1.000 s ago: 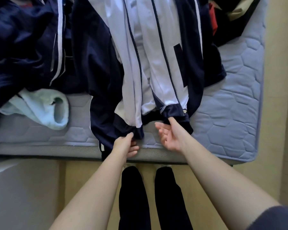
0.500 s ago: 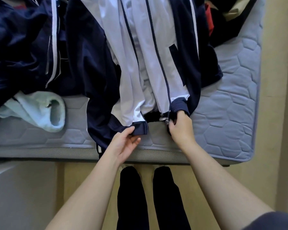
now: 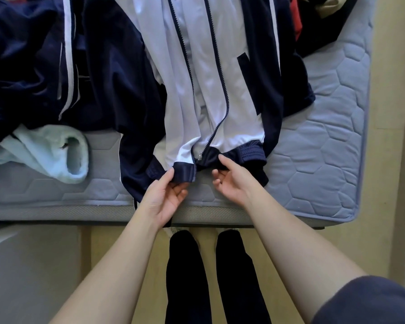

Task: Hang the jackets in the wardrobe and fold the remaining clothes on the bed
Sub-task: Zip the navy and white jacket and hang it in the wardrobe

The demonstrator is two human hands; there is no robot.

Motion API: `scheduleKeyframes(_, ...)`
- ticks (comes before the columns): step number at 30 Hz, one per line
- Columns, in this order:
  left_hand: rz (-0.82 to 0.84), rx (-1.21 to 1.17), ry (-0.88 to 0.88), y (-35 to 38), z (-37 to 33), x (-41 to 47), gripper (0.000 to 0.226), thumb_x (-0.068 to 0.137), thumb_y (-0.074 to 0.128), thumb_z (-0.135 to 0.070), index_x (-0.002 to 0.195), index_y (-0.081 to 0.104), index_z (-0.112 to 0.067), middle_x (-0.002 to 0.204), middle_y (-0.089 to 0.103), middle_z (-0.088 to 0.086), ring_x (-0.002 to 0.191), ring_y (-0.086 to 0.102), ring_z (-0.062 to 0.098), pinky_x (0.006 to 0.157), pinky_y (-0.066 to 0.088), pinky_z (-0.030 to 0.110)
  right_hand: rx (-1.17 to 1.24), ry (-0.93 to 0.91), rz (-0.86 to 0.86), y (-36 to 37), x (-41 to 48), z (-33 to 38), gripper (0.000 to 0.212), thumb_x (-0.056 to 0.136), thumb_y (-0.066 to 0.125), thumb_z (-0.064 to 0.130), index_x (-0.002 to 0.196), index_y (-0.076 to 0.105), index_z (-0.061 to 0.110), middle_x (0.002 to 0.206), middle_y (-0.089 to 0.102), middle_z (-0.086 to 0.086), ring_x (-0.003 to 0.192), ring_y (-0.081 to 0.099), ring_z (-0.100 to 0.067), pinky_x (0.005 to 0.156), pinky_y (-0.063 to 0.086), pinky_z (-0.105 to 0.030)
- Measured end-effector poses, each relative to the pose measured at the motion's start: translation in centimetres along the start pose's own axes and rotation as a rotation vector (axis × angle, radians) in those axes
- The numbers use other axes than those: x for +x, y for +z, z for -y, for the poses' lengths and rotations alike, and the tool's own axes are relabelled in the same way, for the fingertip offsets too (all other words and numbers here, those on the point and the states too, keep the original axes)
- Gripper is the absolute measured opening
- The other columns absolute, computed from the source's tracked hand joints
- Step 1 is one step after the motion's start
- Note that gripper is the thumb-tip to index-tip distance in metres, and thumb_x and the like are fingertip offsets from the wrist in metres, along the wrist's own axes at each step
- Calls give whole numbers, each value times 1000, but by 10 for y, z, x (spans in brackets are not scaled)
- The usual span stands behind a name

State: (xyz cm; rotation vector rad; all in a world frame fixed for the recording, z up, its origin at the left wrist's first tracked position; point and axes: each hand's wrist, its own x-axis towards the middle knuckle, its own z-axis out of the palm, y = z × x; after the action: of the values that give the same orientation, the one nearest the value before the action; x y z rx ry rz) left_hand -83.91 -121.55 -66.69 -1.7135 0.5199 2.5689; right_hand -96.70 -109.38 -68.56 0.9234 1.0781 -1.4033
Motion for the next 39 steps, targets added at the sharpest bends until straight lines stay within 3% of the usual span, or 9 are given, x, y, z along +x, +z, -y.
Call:
scheduleKeyframes(3, 25, -5, 13, 0, -1, 0, 13, 75, 67, -28, 76, 75, -18, 72, 67, -2, 55, 59, 8, 46, 43, 18, 120, 20, 67, 10, -2, 2, 13, 79, 72, 24, 86, 63, 18, 73, 59, 5, 45, 38, -5, 43, 30, -16)
scheduleKeyframes(5, 46, -6, 8, 1, 1, 0, 15, 71, 72, -28, 82, 71, -17, 72, 63, -3, 55, 56, 6, 46, 42, 18, 135, 40, 131, 12, -7, 5, 16, 71, 74, 21, 81, 62, 18, 68, 58, 6, 42, 33, -4, 44, 29, -16)
scheduleKeyframes(12, -37, 182, -130, 19, 10, 5, 17, 70, 76, -31, 79, 69, -17, 75, 69, -1, 59, 63, 8, 50, 47, 19, 5, 14, 396, -5, -36, 21, 11, 78, 65, 22, 78, 73, 14, 76, 64, 3, 58, 52, -6, 43, 33, -14)
scheduleKeyframes(20, -74, 160, -200, 34, 11, 7, 9, 80, 73, -8, 82, 64, -9, 70, 65, 0, 51, 57, 6, 44, 43, 16, -385, -122, 270, -24, -50, 33, 8, 82, 64, 8, 90, 63, 6, 75, 64, -1, 51, 46, -4, 42, 34, -13)
scheduleKeyframes(24, 25, 115, -227, 32, 8, 0, 6, 77, 70, -12, 80, 67, -7, 74, 67, 2, 53, 56, 6, 51, 50, 19, -315, -134, 333, -26, -53, 38, 17, 85, 61, 3, 73, 72, 7, 73, 63, -2, 51, 48, -5, 44, 36, -15)
scheduleKeyframes(27, 134, 130, -182, 31, 5, -5, 9, 76, 67, -18, 71, 72, -12, 70, 63, -1, 55, 56, 6, 54, 50, 20, -456, -150, 246, -25, -54, 41, 21, 88, 60, 2, 70, 69, 7, 64, 63, 1, 50, 51, -4, 44, 42, -13)
scheduleKeyframes(30, 192, 139, -129, 35, 3, -8, 13, 78, 65, -19, 87, 68, -10, 77, 60, -1, 59, 56, 6, 54, 47, 19, -406, -109, 264, -23, -53, 42, 5, 84, 63, 4, 84, 64, 0, 69, 65, -2, 53, 56, -5, 46, 47, -13)
scheduleKeyframes(34, 154, 217, -30, 43, 3, -9, 18, 77, 67, -14, 89, 64, -2, 80, 60, 4, 56, 54, 5, 51, 43, 17, -395, -104, 292, -19, -53, 37, 11, 78, 65, 6, 86, 65, -2, 71, 66, -4, 58, 61, -7, 51, 52, -15)
scheduleKeyframes(39, 82, 266, 205, 49, 2, -11, 15, 85, 64, -4, 71, 64, -9, 59, 56, -1, 52, 50, 5, 49, 42, 17, -357, -168, 272, -14, -55, 32, 5, 85, 60, -2, 87, 64, -3, 69, 67, -4, 61, 64, -9, 56, 55, -17)
